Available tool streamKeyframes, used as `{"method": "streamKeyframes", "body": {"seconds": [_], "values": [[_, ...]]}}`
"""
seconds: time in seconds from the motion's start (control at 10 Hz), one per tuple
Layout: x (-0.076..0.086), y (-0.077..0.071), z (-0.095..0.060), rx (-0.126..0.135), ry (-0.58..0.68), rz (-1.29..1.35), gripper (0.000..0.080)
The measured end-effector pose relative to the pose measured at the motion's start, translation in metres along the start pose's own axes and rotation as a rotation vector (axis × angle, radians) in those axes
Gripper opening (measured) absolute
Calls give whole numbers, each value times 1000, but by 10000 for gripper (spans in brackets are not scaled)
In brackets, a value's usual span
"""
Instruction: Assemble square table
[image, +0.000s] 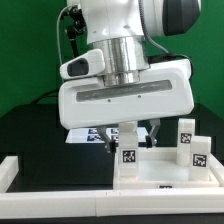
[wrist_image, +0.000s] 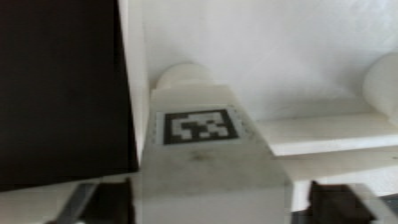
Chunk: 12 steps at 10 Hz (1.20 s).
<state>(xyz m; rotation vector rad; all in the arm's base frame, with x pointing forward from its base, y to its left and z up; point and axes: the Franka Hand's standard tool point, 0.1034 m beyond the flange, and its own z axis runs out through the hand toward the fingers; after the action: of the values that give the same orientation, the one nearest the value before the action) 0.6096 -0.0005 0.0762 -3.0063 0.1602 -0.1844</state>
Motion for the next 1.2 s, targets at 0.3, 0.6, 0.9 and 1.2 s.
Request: {"method": "streamKeyframes", "body": {"seconds": [0.3, 0.6, 0.9, 1.2], "values": [[0, 0, 0, 2, 0, 174, 288], [4, 0, 3, -5, 55, 497, 288], [3, 1, 3, 19, 57, 1039, 289], [5, -1, 3, 98, 24, 1402, 298]]}}
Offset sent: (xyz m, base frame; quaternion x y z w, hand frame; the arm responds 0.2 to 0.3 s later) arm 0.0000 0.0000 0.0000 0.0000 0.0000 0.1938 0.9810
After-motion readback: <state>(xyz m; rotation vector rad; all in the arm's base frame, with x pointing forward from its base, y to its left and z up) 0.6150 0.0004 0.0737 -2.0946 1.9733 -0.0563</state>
